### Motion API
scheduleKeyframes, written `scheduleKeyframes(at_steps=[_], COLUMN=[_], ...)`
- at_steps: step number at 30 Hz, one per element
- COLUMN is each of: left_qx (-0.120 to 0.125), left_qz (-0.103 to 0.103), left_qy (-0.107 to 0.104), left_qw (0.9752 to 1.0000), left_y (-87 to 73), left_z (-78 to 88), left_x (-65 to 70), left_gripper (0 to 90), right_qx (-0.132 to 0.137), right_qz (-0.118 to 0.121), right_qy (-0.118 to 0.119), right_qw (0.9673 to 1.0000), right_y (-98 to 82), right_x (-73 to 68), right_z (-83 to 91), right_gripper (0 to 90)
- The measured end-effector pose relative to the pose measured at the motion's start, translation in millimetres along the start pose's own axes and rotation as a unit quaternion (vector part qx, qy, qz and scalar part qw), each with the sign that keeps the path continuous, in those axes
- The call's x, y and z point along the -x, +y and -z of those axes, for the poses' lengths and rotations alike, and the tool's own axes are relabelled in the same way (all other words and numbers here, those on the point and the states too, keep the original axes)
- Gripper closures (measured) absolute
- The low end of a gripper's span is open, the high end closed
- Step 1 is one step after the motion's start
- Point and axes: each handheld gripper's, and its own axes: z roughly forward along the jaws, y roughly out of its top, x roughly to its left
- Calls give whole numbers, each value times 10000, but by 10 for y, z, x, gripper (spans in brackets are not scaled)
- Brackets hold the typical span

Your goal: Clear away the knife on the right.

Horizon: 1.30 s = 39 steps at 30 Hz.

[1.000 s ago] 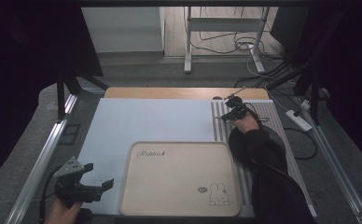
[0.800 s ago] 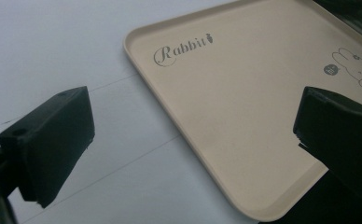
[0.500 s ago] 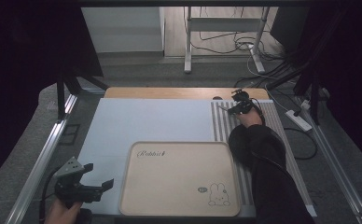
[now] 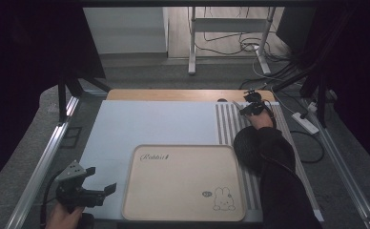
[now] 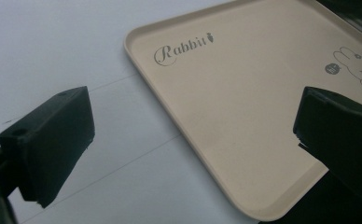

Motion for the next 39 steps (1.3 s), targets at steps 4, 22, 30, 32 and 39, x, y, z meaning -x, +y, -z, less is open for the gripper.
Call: scheduleKeyframes(at_steps=[4,22,30,32,39], left_qx=[9,-4,-6,-5,-3], left_qz=[17,-10,-21,-23,-31], left_qy=[-4,1,-1,-1,-4], left_qw=[10000,10000,10000,10000,10000], left_y=[-3,3,4,5,4], left_z=[1,-3,-5,-5,-4], left_x=[-4,0,2,3,3], left_gripper=[0,0,0,0,0], right_qx=[63,-551,-890,-888,-1088], right_qz=[-116,-46,-31,-66,90], right_qy=[291,-256,-432,-430,-463], right_qw=[9995,9981,9951,9951,9929], right_y=[75,-97,-222,-249,-286], right_x=[-16,144,264,286,285], right_z=[135,332,285,276,260], right_gripper=[719,0,58,157,295])
